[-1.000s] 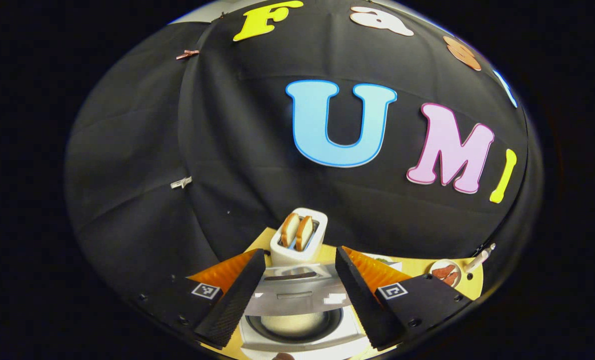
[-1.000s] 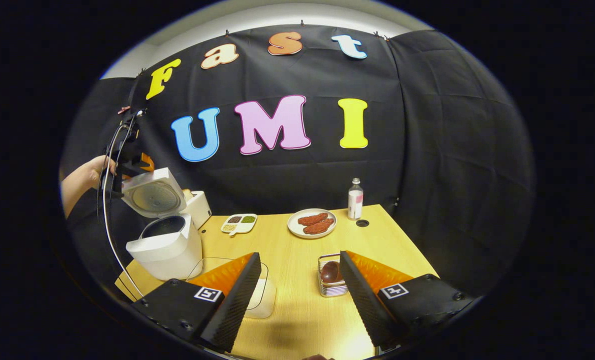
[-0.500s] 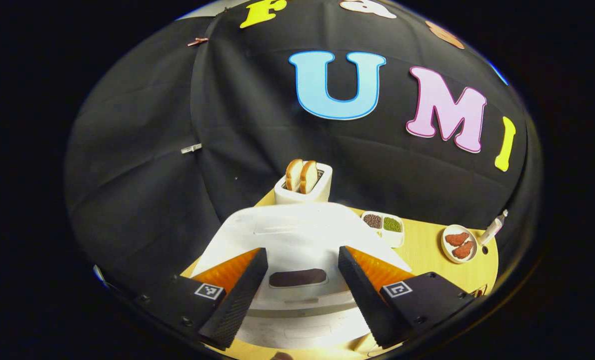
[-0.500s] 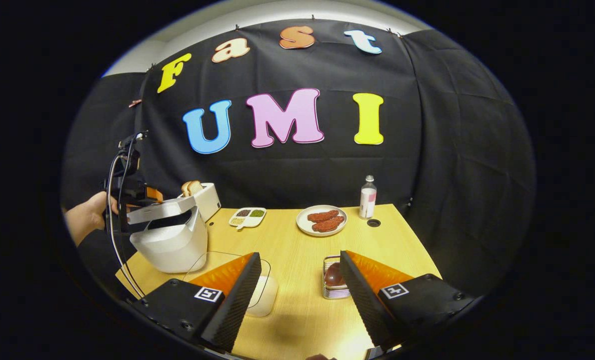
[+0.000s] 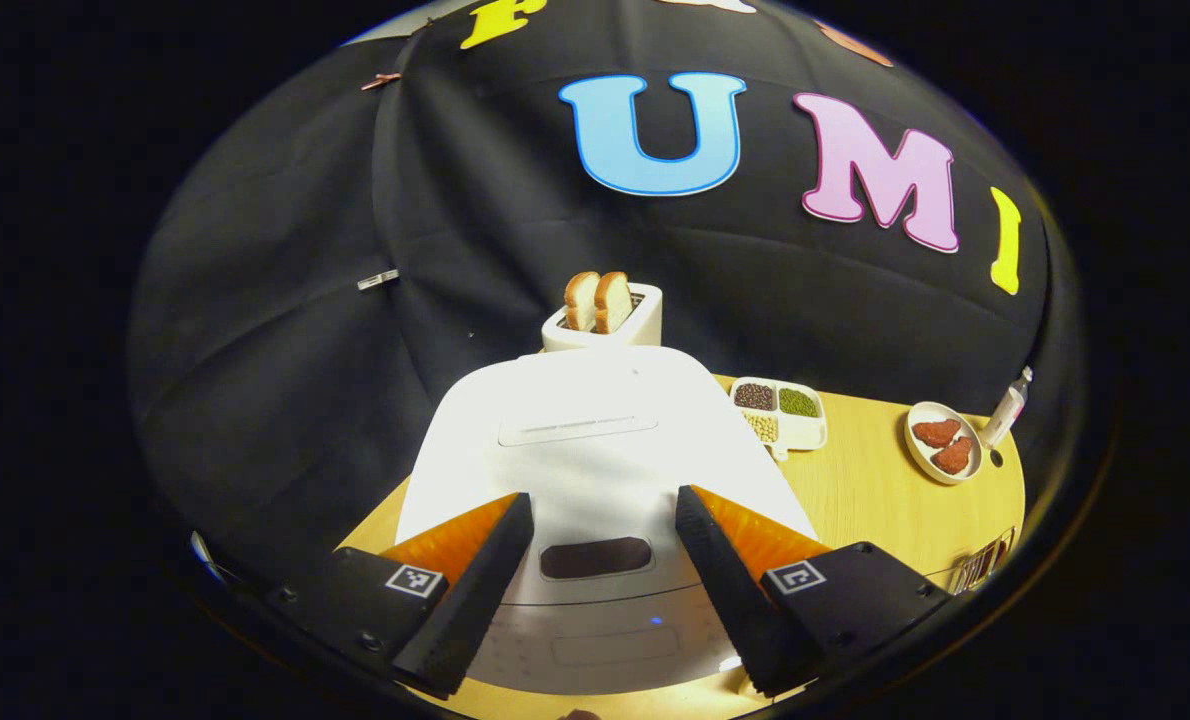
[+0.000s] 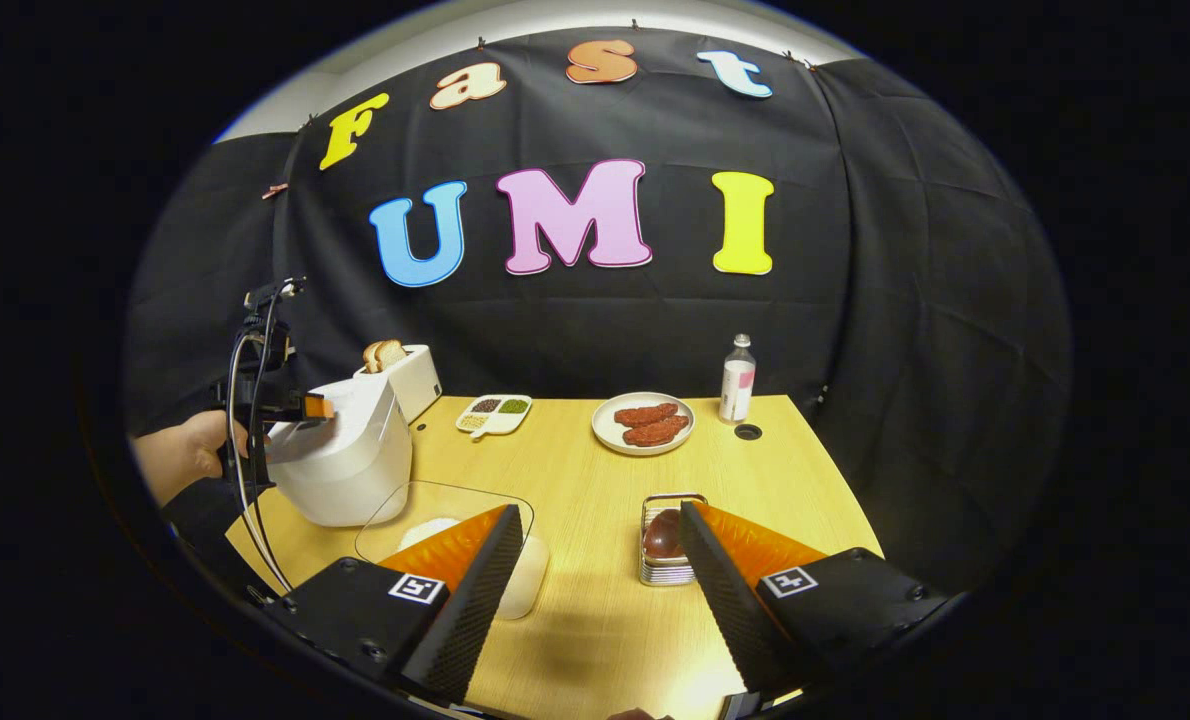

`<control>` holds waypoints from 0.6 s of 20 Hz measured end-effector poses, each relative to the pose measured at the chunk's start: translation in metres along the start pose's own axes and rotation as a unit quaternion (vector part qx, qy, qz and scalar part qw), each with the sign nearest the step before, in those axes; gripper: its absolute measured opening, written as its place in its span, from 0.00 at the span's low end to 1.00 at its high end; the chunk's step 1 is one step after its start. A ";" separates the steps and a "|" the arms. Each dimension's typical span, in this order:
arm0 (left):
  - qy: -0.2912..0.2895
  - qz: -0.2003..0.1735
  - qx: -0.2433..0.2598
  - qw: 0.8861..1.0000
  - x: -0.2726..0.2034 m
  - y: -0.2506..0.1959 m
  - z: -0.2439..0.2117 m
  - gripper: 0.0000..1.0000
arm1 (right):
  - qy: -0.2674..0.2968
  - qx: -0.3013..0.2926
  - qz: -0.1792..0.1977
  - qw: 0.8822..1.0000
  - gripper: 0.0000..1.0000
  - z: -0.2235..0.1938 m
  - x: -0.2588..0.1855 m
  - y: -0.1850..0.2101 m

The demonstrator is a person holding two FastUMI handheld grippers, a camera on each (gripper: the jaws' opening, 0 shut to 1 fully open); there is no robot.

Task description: Close the left gripper, press the button to open the rice cooker; take a wooden spoon from the chopstick holder with the right hand, scoop a spoonful of rice and pour it into the rice cooker, then put the wooden spoon back into the chopstick holder.

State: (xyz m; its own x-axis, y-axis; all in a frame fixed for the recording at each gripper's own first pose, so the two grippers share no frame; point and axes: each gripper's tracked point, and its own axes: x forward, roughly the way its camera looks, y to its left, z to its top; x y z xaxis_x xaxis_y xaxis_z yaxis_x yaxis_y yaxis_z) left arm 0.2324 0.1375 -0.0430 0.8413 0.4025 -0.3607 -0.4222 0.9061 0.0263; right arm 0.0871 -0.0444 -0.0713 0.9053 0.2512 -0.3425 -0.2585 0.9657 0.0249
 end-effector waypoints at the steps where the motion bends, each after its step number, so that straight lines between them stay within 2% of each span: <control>1: -0.001 0.000 0.001 1.000 0.001 0.000 0.001 1.00 | 0.001 0.001 0.001 1.000 0.99 -0.002 0.001 0.000; 5: -0.003 -0.018 -0.006 1.000 -0.010 -0.002 0.001 1.00 | -0.004 0.002 0.000 1.000 0.99 0.004 0.006 0.001; 7: -0.035 -0.039 -0.011 0.999 -0.035 -0.007 0.012 0.99 | -0.018 -0.001 0.001 1.000 0.99 0.018 0.011 0.007; 10: -0.105 -0.059 0.011 0.993 -0.099 -0.004 0.047 0.99 | -0.032 -0.021 0.001 0.999 0.99 0.042 0.019 0.012; 12: -0.142 -0.081 0.010 0.986 -0.154 -0.003 0.062 0.98 | -0.064 -0.045 -0.012 0.997 0.99 0.073 0.015 0.011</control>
State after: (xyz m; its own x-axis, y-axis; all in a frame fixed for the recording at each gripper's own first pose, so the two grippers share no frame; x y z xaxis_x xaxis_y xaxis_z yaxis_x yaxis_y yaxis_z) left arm 0.1257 0.0807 0.0705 0.9592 0.2694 -0.0857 -0.2697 0.9629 0.0084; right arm 0.1220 -0.0256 -0.0076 0.9459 0.2398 -0.2184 -0.2600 0.9632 -0.0684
